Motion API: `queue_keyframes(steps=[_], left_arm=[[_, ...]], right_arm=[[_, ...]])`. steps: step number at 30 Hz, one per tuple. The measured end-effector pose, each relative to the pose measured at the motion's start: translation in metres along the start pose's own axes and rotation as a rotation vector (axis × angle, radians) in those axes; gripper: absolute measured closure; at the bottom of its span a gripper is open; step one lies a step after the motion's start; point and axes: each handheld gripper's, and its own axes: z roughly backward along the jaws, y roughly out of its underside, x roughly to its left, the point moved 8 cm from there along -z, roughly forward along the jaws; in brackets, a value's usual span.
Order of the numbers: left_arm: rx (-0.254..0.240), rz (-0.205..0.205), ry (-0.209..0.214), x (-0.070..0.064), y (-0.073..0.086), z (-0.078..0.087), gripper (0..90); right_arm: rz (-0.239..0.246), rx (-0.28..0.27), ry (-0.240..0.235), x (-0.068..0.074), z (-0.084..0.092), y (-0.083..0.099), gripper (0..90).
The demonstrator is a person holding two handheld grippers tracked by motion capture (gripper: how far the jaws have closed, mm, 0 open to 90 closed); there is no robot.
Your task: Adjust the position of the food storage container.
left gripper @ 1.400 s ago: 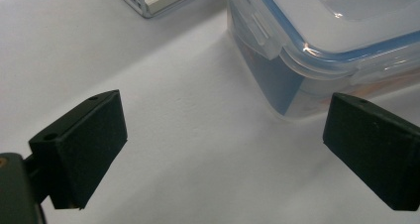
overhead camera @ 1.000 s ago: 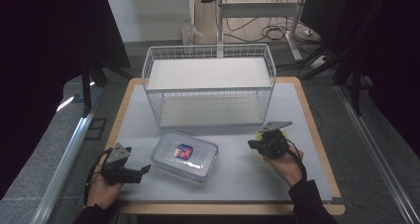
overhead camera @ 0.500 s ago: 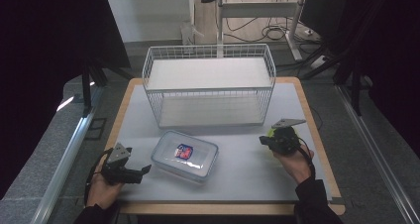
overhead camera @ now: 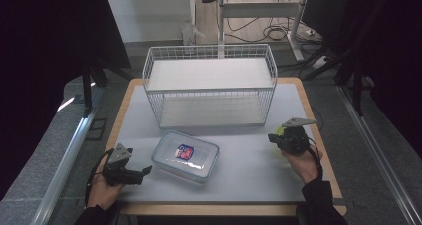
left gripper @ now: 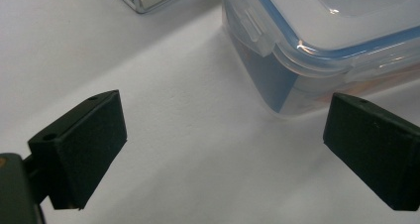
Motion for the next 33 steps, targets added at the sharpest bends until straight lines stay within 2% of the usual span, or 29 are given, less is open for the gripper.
queue_keyframes(steps=[4,7,10,12,13,14,15,17,18,19,22,23,25,26,27,28,29,31,33], left_arm=[[-0.005,0.005,0.020,-0.002,-0.001,0.001,2.8],[-0.003,0.010,0.015,-0.002,-0.002,0.002,4.2],[-0.005,0.017,0.018,-0.001,-0.002,0.003,9.2],[-0.011,0.025,0.029,-0.001,-0.004,0.003,15.5],[-0.018,0.033,0.039,0.000,-0.004,0.004,22.7],[-0.024,0.040,0.048,0.000,-0.005,0.004,22.7],[-0.024,0.041,0.057,0.000,-0.006,0.004,27.0],[-0.014,0.043,0.079,0.001,-0.007,0.000,44.5],[-0.014,0.043,0.079,0.001,-0.007,0.000,49.0],[-0.011,0.038,0.081,0.001,-0.008,-0.002,49.0],[0.009,0.035,0.102,0.000,-0.010,-0.007,66.6],[0.020,0.032,0.107,0.000,-0.010,-0.009,75.7],[0.037,0.032,0.120,-0.001,-0.010,-0.012,79.2],[0.039,0.036,0.131,-0.003,-0.010,-0.013,84.1],[0.045,0.036,0.155,-0.005,-0.010,-0.015,84.8],[0.045,0.036,0.155,-0.005,-0.010,-0.015,85.2],[0.048,0.035,0.165,-0.007,-0.011,-0.016,85.2],[0.060,0.026,0.155,-0.009,-0.011,-0.017,87.8],[0.061,0.033,0.158,-0.010,-0.012,-0.018,89.8]], right_arm=[[0.005,-0.014,-0.002,0.002,0.003,-0.002,90.0],[0.005,-0.026,-0.006,0.005,0.007,-0.002,90.0],[0.009,-0.035,-0.014,0.009,0.012,-0.002,90.0],[0.009,-0.040,-0.026,0.014,0.015,-0.001,90.0],[0.006,-0.039,-0.047,0.020,0.016,-0.001,90.0],[0.006,-0.039,-0.047,0.020,0.016,-0.001,90.0],[0.013,-0.042,-0.056,0.024,0.017,-0.001,90.0],[0.027,-0.056,-0.075,0.036,0.020,-0.002,90.0],[0.027,-0.056,-0.075,0.036,0.020,-0.002,90.0],[0.027,-0.058,-0.082,0.039,0.021,-0.002,90.0],[0.036,-0.064,-0.105,0.051,0.021,-0.001,90.0],[0.039,-0.061,-0.110,0.056,0.021,0.000,90.0],[0.036,-0.058,-0.117,0.059,0.021,0.001,90.0],[0.036,-0.051,-0.129,0.065,0.020,0.005,90.0],[0.030,-0.046,-0.139,0.068,0.020,0.007,90.0],[0.030,-0.046,-0.139,0.068,0.020,0.007,90.0],[0.027,-0.041,-0.149,0.071,0.020,0.009,90.0],[0.029,-0.032,-0.167,0.079,0.018,0.012,90.0],[0.037,-0.020,-0.182,0.087,0.017,0.015,90.0]])
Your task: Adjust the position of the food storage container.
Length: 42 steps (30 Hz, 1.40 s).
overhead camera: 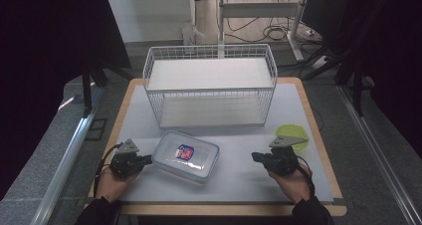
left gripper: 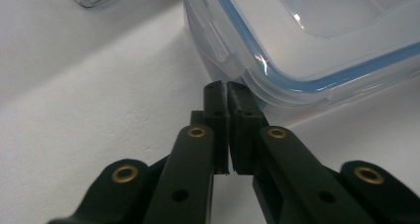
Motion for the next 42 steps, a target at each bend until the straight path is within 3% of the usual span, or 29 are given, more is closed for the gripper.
queue_keyframes(steps=[4,9,23,34,42], left_arm=[[0.006,0.015,0.009,-0.004,-0.001,-0.001,90.0],[0.030,-0.006,0.032,-0.017,-0.003,-0.005,90.0],[0.059,-0.048,0.125,-0.056,-0.018,-0.026,90.0],[0.065,-0.061,0.141,-0.070,-0.029,-0.040,90.0],[0.066,-0.066,0.135,-0.073,-0.036,-0.049,90.0]], right_arm=[[0.029,0.022,-0.041,0.017,-0.009,0.001,90.0],[0.045,0.054,-0.065,0.027,-0.018,0.006,90.0],[0.034,0.114,-0.098,0.032,-0.035,0.015,90.0],[0.021,0.123,0.015,0.007,-0.034,0.015,90.0],[0.020,0.114,0.056,-0.012,-0.036,0.009,90.0]])
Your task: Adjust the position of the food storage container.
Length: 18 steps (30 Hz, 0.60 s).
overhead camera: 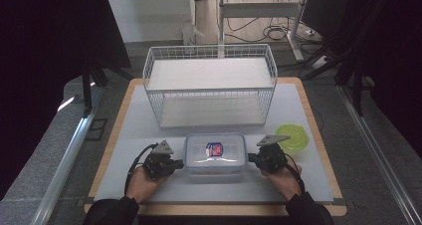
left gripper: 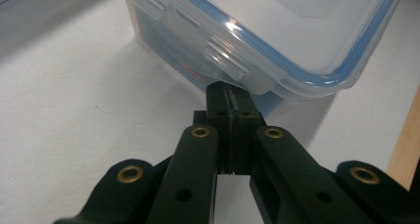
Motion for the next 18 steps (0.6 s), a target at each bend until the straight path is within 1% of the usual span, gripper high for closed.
queue_keyframes(steps=[1,3,4,5,6,8,11,12,13,14,15,16,17,18], left_arm=[[-0.006,0.000,0.006,0.000,0.000,0.000,90.0],[-0.006,-0.004,0.001,0.000,0.000,0.002,88.4],[-0.012,-0.012,-0.016,0.001,0.001,0.003,88.4],[-0.017,-0.020,-0.038,0.003,0.001,0.006,86.3],[-0.025,-0.023,-0.056,0.005,0.001,0.008,83.5],[-0.043,-0.019,-0.079,0.009,0.002,0.014,78.1],[-0.062,-0.030,-0.129,0.014,0.005,0.021,61.4],[-0.075,-0.040,-0.147,0.016,0.006,0.023,48.9],[-0.075,-0.040,-0.147,0.016,0.006,0.023,42.9],[-0.087,-0.049,-0.167,0.016,0.008,0.026,36.3],[-0.087,-0.049,-0.167,0.016,0.008,0.026,31.3],[-0.090,-0.053,-0.166,0.016,0.008,0.027,31.3],[-0.094,-0.050,-0.160,0.015,0.009,0.027,20.8],[-0.097,-0.048,-0.163,0.015,0.010,0.028,20.8]], right_arm=[[-0.008,0.000,-0.005,0.000,0.000,0.000,90.0],[0.000,-0.001,0.001,-0.001,0.002,-0.001,90.0],[0.000,-0.001,0.001,-0.001,0.002,-0.001,90.0],[0.012,-0.005,0.009,-0.001,0.004,-0.001,90.0],[0.022,-0.012,0.017,-0.002,0.006,-0.002,88.1],[0.030,-0.023,0.025,-0.004,0.011,-0.002,82.5],[0.033,-0.028,0.031,-0.010,0.015,0.001,73.8],[0.032,-0.033,0.036,-0.013,0.018,0.003,67.6],[0.032,-0.033,0.036,-0.013,0.018,0.003,67.6],[0.034,-0.039,0.031,-0.015,0.022,0.004,60.9],[0.034,-0.039,0.031,-0.015,0.022,0.004,60.9],[0.034,-0.042,0.025,-0.014,0.023,0.004,57.6],[0.046,-0.048,0.025,-0.013,0.024,0.005,49.7],[0.046,-0.048,0.025,-0.013,0.024,0.005,49.7]])
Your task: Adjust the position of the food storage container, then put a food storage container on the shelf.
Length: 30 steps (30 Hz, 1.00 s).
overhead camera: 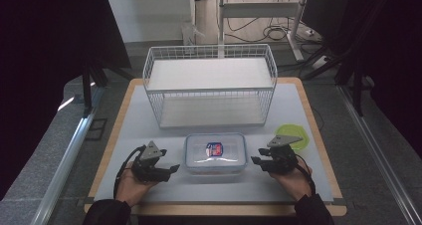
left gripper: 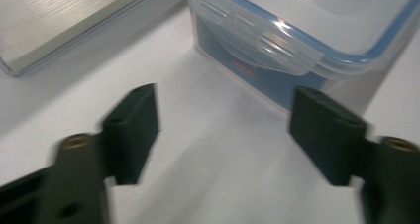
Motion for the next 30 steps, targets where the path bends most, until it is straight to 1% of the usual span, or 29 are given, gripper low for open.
queue_keyframes(steps=[2,4,5,7,8,9,10,11,15,16,19,20,21,26,30], left_arm=[[0.004,0.002,-0.009,0.002,0.001,0.001,14.6],[0.001,0.012,-0.003,0.003,0.002,0.001,9.5],[-0.004,0.017,0.000,0.003,0.001,0.001,8.4],[-0.015,0.020,0.007,0.002,0.000,0.002,6.9],[-0.017,0.018,0.007,0.003,0.000,0.002,5.5],[-0.024,0.018,0.008,0.003,0.000,0.001,5.5],[-0.031,0.019,0.010,0.003,0.000,0.001,4.2],[-0.035,0.022,0.009,0.004,0.000,0.001,3.8],[-0.061,0.033,0.013,0.007,-0.001,0.000,2.1],[-0.067,0.034,0.016,0.007,-0.002,0.000,2.1],[-0.069,0.040,0.024,0.007,-0.005,0.000,2.2],[-0.069,0.039,0.037,0.006,-0.007,0.001,2.4],[-0.069,0.039,0.037,0.006,-0.007,0.001,2.6],[-0.084,0.059,0.090,0.003,-0.020,0.002,2.9],[-0.086,0.071,0.131,0.001,-0.030,0.001,2.5]], right_arm=[[0.011,-0.005,-0.002,0.002,0.000,-0.001,44.4],[0.013,-0.012,0.007,0.001,0.000,-0.001,40.8],[0.012,-0.014,0.008,0.001,0.001,-0.002,39.2],[0.001,-0.030,0.011,-0.001,0.002,-0.003,34.5],[-0.005,-0.047,0.014,-0.002,0.003,-0.005,31.4],[-0.005,-0.047,0.014,-0.002,0.003,-0.005,31.4],[-0.012,-0.067,0.013,-0.003,0.004,-0.007,27.7],[-0.018,-0.071,0.011,-0.003,0.004,-0.008,26.2],[-0.022,-0.075,0.005,-0.002,0.003,-0.009,19.1],[-0.022,-0.075,0.005,-0.002,0.003,-0.009,19.1],[-0.019,-0.076,0.000,-0.001,0.002,-0.011,14.8],[-0.021,-0.080,-0.006,0.000,0.003,-0.013,13.1],[-0.021,-0.080,-0.006,0.000,0.003,-0.013,13.1],[-0.017,-0.099,-0.030,0.002,0.004,-0.019,8.8],[-0.005,-0.092,-0.046,0.006,0.000,-0.023,7.1]])
